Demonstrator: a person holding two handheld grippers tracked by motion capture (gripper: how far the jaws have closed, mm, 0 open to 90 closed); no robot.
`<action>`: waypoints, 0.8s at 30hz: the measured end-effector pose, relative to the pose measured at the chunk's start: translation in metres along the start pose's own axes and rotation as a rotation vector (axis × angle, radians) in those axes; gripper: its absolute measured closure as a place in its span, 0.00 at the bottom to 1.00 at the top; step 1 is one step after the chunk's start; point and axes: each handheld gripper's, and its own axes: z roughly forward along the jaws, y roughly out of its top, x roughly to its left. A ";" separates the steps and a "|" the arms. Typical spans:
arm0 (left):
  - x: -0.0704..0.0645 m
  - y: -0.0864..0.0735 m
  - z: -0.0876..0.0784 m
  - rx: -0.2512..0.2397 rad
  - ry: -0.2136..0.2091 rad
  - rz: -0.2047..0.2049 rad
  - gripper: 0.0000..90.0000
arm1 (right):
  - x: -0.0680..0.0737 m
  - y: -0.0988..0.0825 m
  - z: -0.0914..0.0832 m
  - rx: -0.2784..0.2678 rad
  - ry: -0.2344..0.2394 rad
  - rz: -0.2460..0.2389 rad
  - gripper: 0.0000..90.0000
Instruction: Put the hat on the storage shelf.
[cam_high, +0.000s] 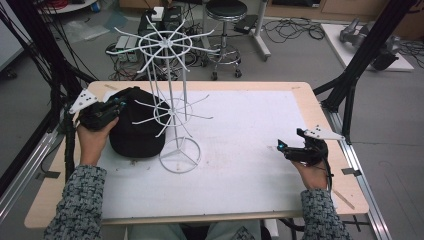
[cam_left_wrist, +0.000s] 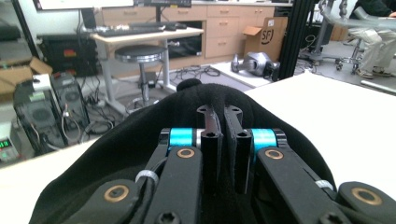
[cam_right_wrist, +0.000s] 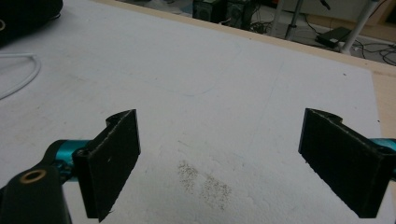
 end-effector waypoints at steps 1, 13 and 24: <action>0.000 0.004 -0.001 -0.001 0.000 0.015 0.96 | 0.000 0.000 0.000 -0.001 0.001 -0.001 0.13; 0.011 0.032 -0.024 -0.056 0.030 0.043 0.96 | -0.001 0.000 -0.001 -0.005 0.002 0.001 0.13; 0.031 0.065 -0.056 -0.112 0.077 0.052 0.96 | -0.001 0.000 0.000 -0.003 0.001 0.001 0.13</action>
